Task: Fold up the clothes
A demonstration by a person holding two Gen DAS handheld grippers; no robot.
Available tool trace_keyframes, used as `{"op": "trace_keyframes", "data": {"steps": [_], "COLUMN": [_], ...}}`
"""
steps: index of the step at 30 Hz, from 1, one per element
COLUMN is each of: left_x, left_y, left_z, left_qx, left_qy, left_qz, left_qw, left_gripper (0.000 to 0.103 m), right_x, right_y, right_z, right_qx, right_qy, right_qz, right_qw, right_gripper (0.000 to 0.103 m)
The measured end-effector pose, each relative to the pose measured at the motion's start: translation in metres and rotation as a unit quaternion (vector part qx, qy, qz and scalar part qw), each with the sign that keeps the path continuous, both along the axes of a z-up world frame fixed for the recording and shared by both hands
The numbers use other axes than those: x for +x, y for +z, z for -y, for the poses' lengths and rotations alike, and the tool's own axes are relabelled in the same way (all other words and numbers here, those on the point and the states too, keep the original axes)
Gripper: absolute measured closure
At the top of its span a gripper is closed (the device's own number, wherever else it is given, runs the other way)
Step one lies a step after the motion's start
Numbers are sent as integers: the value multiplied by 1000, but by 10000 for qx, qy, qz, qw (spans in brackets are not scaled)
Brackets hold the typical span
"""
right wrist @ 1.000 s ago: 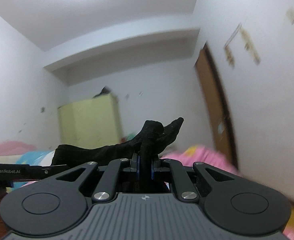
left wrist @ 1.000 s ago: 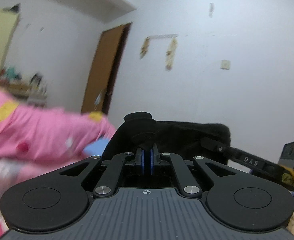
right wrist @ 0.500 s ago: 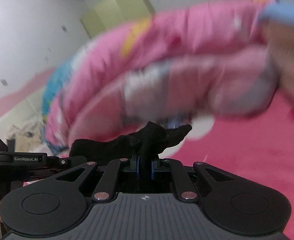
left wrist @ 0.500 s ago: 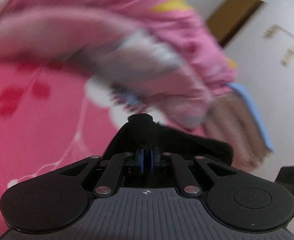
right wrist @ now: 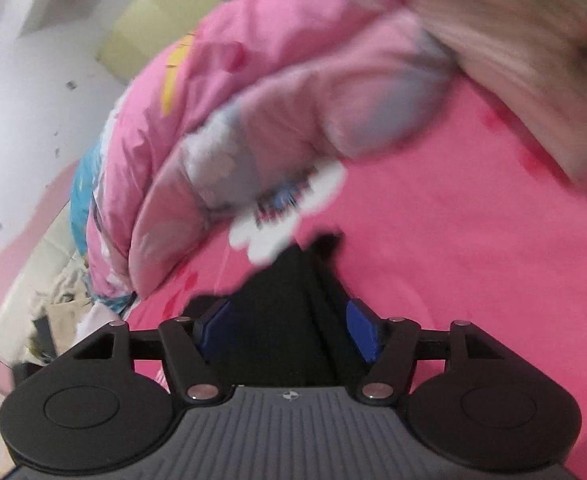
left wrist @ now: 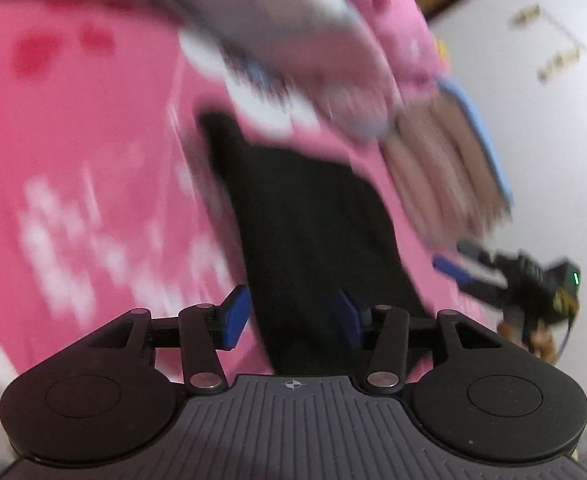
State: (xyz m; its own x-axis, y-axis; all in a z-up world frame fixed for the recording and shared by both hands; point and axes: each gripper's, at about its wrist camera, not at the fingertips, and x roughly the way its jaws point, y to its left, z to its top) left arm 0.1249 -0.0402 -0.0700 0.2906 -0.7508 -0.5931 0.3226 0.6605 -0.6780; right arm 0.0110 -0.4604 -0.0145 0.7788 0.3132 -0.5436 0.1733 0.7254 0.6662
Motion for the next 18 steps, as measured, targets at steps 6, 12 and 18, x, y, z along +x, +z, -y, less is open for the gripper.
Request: {"op": "trace_keyframes", "data": {"steps": [6, 12, 18], "left_x": [-40, -44, -50], "left_y": [-14, -15, -15], "left_z": [20, 28, 30], "left_qx": [168, 293, 290], "left_qy": [-397, -316, -299], "left_qz": [-69, 79, 188], "left_qw": [9990, 9990, 9990], "left_gripper": [55, 55, 57], "right_x": [-35, -31, -28], "right_y": [-25, -37, -43], "right_z": [3, 6, 3], "right_qx": [57, 202, 242], "right_qy": [24, 56, 118], "right_qz": [-662, -657, -640], "right_qw": [9978, 9976, 9976], "right_gripper": [37, 37, 38]}}
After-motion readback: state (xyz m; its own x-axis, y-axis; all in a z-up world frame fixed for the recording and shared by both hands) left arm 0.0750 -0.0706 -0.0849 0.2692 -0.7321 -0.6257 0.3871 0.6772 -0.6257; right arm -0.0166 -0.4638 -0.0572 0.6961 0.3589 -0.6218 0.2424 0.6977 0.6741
